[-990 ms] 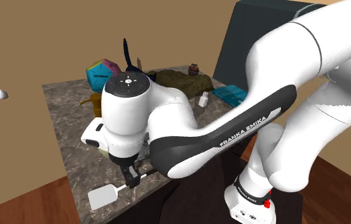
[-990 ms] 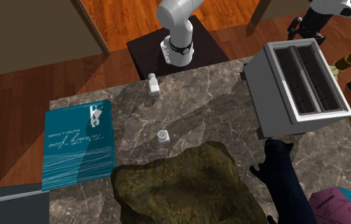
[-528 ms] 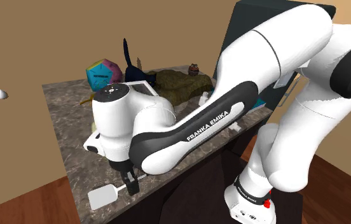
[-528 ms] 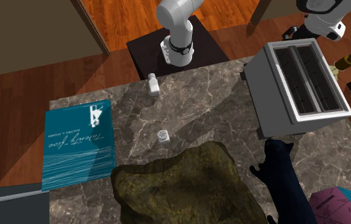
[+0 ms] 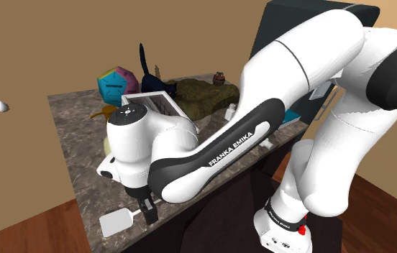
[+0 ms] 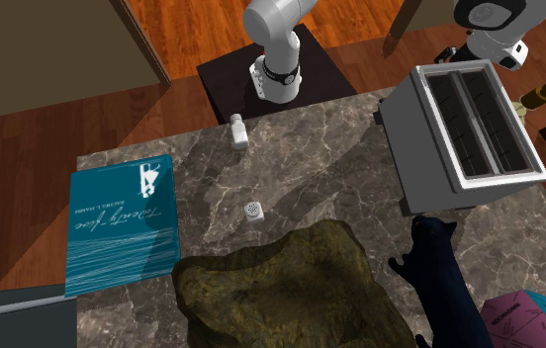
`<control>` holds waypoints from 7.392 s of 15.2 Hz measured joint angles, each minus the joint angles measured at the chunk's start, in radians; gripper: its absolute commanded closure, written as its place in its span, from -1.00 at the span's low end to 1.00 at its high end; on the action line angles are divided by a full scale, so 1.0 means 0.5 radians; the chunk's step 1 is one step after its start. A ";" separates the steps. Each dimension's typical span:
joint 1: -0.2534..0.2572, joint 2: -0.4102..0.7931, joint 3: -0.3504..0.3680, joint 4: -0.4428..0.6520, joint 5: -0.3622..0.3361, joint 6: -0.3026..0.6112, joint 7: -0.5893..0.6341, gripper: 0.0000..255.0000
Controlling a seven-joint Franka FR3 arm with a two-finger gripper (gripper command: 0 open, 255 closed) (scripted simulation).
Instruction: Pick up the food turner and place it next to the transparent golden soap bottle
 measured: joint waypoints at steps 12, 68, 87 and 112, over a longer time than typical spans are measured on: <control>0.004 -0.011 0.005 0.015 0.000 0.002 0.003 1.00; -0.019 -0.353 -0.064 1.163 0.145 -1.487 -0.145 1.00; 0.050 -0.376 0.028 1.183 0.177 -1.527 0.015 1.00; 0.071 -0.410 0.056 0.462 0.204 -0.837 0.017 1.00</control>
